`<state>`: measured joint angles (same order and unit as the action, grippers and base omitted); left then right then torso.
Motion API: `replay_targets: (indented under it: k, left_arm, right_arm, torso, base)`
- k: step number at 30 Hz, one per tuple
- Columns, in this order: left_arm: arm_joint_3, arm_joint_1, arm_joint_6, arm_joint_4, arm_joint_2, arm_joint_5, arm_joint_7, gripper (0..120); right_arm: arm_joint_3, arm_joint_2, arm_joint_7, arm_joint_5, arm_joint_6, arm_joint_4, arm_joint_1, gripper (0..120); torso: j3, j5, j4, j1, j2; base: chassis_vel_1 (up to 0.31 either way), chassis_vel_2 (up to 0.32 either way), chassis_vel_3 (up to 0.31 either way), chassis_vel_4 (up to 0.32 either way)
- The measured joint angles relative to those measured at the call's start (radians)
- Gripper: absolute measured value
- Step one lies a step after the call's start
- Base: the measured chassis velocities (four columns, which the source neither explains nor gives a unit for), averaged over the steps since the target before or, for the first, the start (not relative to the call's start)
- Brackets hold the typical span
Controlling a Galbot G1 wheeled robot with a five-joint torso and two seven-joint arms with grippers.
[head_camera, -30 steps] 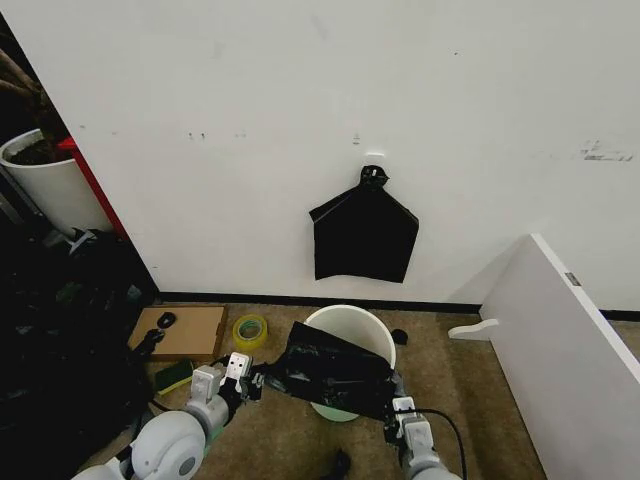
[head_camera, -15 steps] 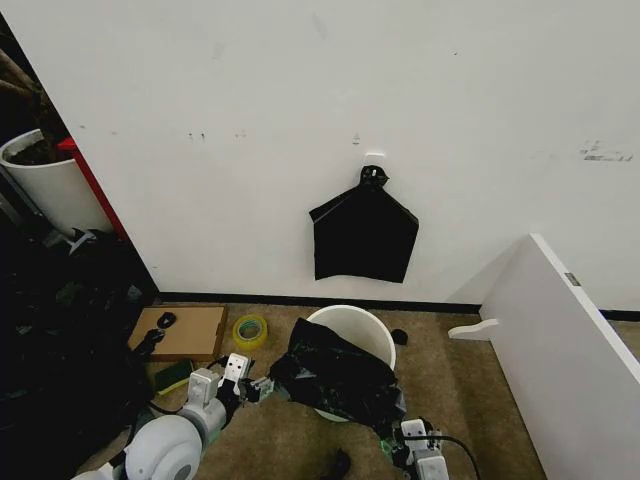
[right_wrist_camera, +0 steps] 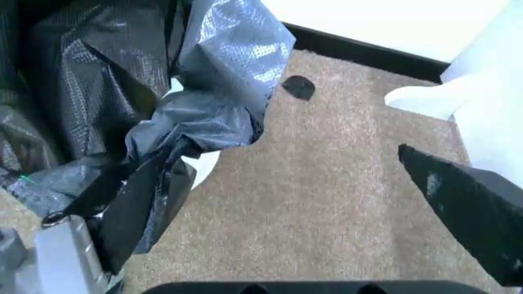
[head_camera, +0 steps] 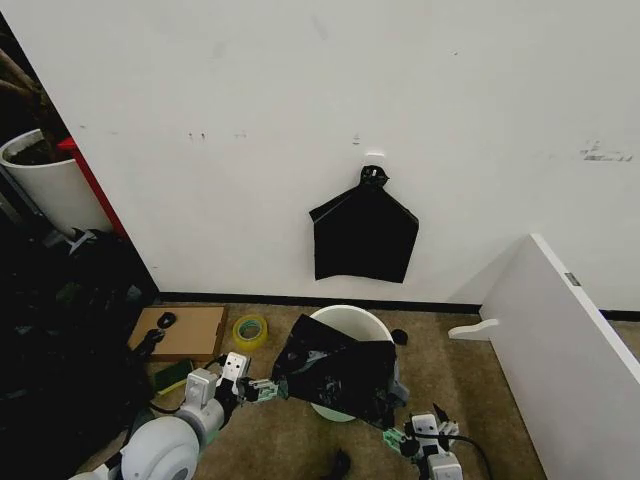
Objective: Place the garbage bag over the trash bin.
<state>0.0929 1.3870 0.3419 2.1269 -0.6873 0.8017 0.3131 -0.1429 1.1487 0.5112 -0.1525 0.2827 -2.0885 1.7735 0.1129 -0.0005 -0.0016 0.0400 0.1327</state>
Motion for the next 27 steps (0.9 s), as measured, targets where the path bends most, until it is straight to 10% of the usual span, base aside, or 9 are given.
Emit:
replay_targets:
  k: [18, 27]
  left_arm:
    - [-0.139, -0.053, -0.120, 0.066, 0.140, -0.154, -0.277, 100]
    - [-0.017, 0.035, -0.193, 0.079, 0.142, -0.190, -0.254, 100]
  right_arm:
    - [-0.001, 0.026, 0.003, 0.012, -0.006, 0.010, 0.003, 100]
    - [-0.010, 0.039, 0.003, 0.012, -0.013, 0.032, 0.006, 100]
  torso:
    - [0.000, -0.0001, -0.0002, 0.000, 0.000]
    - [0.000, -0.0001, -0.0001, 0.000, 0.000]
  base:
    - [0.000, 0.000, 0.000, 0.000]
    - [0.000, 0.000, 0.000, 0.000]
